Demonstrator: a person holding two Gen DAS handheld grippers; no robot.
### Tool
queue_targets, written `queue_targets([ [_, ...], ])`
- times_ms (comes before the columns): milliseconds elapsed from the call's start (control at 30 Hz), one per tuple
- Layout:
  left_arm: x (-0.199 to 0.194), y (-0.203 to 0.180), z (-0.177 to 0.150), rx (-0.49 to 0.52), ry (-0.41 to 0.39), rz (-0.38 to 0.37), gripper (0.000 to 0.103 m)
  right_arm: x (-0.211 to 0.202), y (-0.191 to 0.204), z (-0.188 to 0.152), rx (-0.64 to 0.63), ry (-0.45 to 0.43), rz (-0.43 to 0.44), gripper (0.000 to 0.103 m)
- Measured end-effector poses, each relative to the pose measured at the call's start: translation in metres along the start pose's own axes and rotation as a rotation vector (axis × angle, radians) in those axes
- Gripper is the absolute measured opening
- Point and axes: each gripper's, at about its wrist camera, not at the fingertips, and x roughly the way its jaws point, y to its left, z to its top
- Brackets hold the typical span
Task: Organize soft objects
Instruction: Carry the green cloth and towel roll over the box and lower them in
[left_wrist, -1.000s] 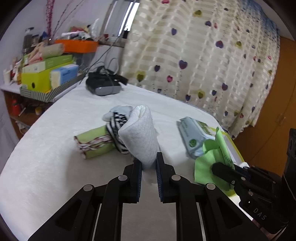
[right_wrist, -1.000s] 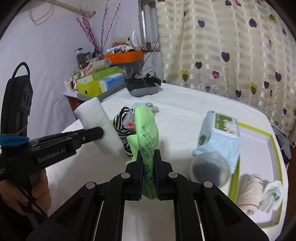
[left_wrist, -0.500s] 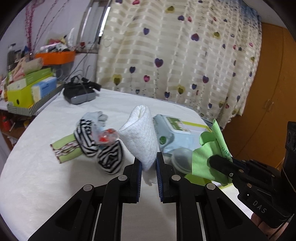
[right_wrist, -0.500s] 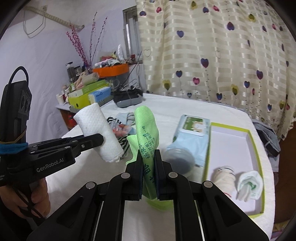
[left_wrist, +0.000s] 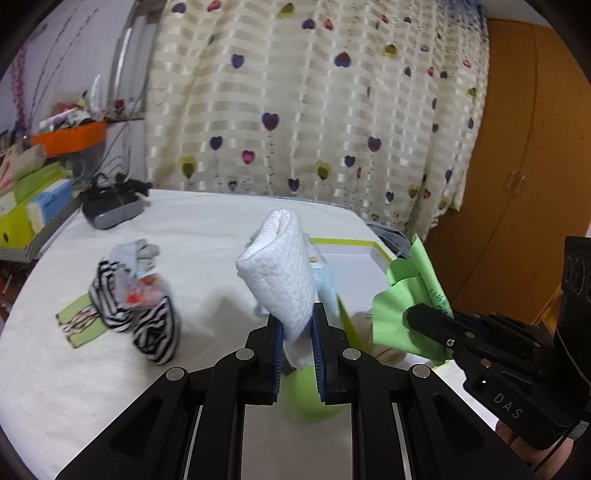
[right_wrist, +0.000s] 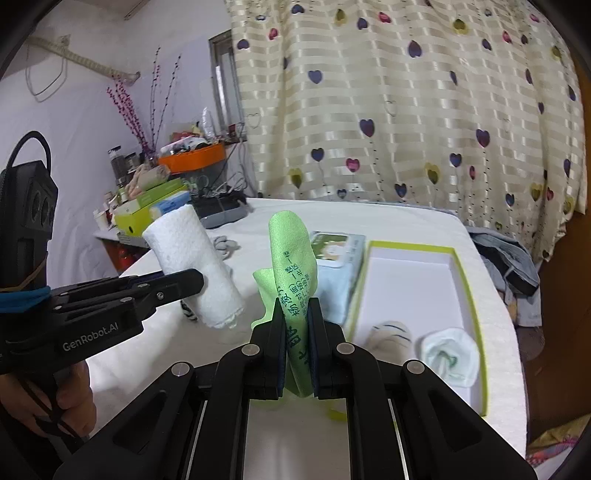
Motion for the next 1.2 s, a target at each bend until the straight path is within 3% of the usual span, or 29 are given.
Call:
queue_targets([
  [667, 0.05, -0.066, 0.015, 0.089, 0.038, -0.083, 0.014, 0.002, -0.077, -0.003, 0.103, 0.005, -0.104, 0.01],
  [933, 0.073, -0.076, 0.019, 0.103, 0.065, -0.082, 0.014, 0.024, -0.098, -0.001, 0.122, 0.038, -0.124, 0.01],
  [1200, 0.091, -0.08, 0.022, 0.106, 0.089, -0.074, 0.014, 0.06, -0.123, -0.001, 0.171, 0.103, -0.089, 0.011],
])
